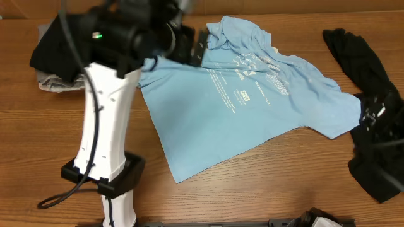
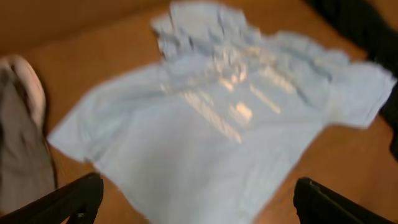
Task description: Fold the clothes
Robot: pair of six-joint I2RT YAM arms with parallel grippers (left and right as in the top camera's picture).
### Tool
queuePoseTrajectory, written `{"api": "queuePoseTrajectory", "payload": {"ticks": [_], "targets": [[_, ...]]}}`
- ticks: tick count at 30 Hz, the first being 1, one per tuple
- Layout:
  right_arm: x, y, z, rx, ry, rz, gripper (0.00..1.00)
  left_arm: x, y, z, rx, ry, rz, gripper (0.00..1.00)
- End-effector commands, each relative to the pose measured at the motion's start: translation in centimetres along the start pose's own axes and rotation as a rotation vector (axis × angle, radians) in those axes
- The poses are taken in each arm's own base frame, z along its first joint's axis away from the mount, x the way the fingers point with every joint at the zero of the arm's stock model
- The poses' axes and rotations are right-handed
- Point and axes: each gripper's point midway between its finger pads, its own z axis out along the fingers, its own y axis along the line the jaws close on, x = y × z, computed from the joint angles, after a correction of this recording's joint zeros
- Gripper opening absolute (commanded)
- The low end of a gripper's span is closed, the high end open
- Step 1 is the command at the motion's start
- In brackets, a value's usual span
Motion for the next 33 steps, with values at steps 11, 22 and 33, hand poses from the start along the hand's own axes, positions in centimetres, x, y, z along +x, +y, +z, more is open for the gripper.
{"api": "queuePoseTrajectory", "payload": {"ticks": [11,22,33], "targets": [[-1.4,-0.6,4.1,0.017,0.108,0.032,1.0,18.6,-1.2,12.2,-0.079,0.666,-0.122,0.97],[-2.3,-1.6,9.3,0.042,0.243,0.063,1.0,29.6,-4.1,17.9,0.012,0.853,-0.125,0.45],[-3.1,-1.8,11.3,0.04,0.26,0.068,1.0,34.0,-2.9,20.0,-0.019,0.874,-0.181,0.04]]}}
